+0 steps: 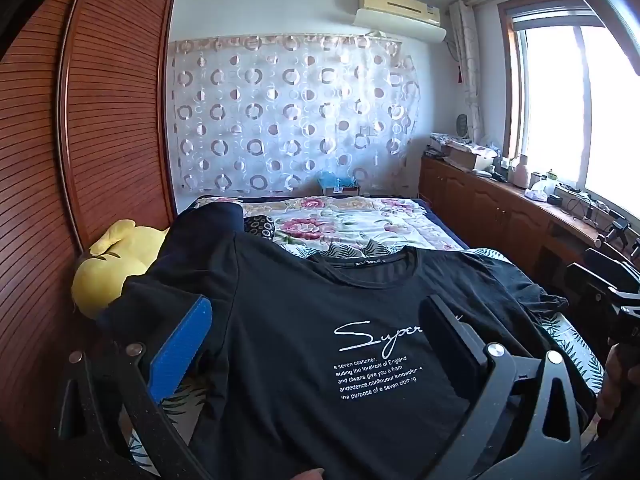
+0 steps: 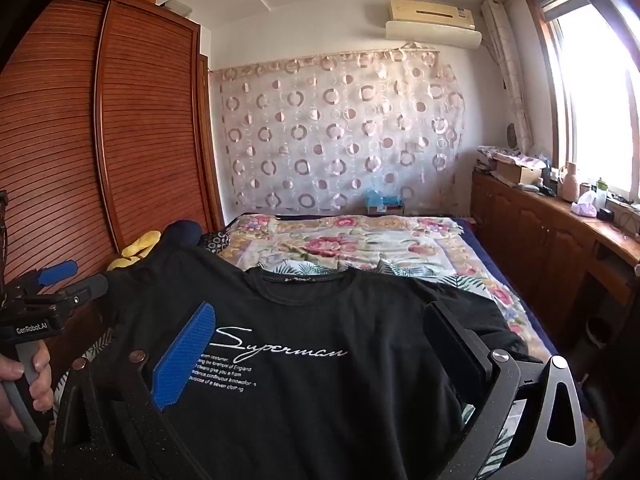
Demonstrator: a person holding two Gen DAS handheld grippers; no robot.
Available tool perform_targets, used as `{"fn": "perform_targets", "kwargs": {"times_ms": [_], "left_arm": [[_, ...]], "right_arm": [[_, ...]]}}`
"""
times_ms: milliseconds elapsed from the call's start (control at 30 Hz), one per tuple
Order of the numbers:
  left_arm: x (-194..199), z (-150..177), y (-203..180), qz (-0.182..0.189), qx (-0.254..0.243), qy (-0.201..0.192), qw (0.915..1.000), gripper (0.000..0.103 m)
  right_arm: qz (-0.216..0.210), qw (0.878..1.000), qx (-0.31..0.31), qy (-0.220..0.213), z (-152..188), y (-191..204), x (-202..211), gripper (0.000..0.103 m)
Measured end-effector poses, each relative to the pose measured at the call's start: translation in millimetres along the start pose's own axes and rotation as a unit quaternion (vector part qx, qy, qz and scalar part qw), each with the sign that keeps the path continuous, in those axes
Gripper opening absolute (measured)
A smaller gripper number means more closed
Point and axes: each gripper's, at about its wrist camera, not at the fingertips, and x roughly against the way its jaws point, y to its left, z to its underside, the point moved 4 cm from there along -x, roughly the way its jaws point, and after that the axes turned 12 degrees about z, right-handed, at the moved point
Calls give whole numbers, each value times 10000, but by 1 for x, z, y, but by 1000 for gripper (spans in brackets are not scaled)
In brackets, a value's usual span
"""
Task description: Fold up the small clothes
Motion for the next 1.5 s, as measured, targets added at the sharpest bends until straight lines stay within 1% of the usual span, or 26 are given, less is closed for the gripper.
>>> {"fn": "perform_targets", "kwargs": {"times_ms": [300,333,567,600,700,1367,1500], "left_arm": [[0,-1,-3,-47,7,-3,10000,103],[2,-1,2,-44,7,-6,10000,103],[2,-1,3,-68,-4,3,10000,103],[4,-1,5,-73,1,1,10000,103],[4,-1,5,-74,-5,0,10000,103],[9,-2,10,-88,-25,-10,10000,103],[13,-6,9,-126,-18,-41,9999,103]], "right_arm": [[31,10000,15,17,-1,-3,-3,103],[-7,10000,45,-49,-1,5,1,103],[20,10000,34,-32,-3,3,0,103],[24,10000,44,-7,-3,7,-1,103],[-6,10000,42,-28,0,2,1,103],[9,10000,23,-19,1,3,0,103],[10,10000,17,-23,1,3,0,103]]}}
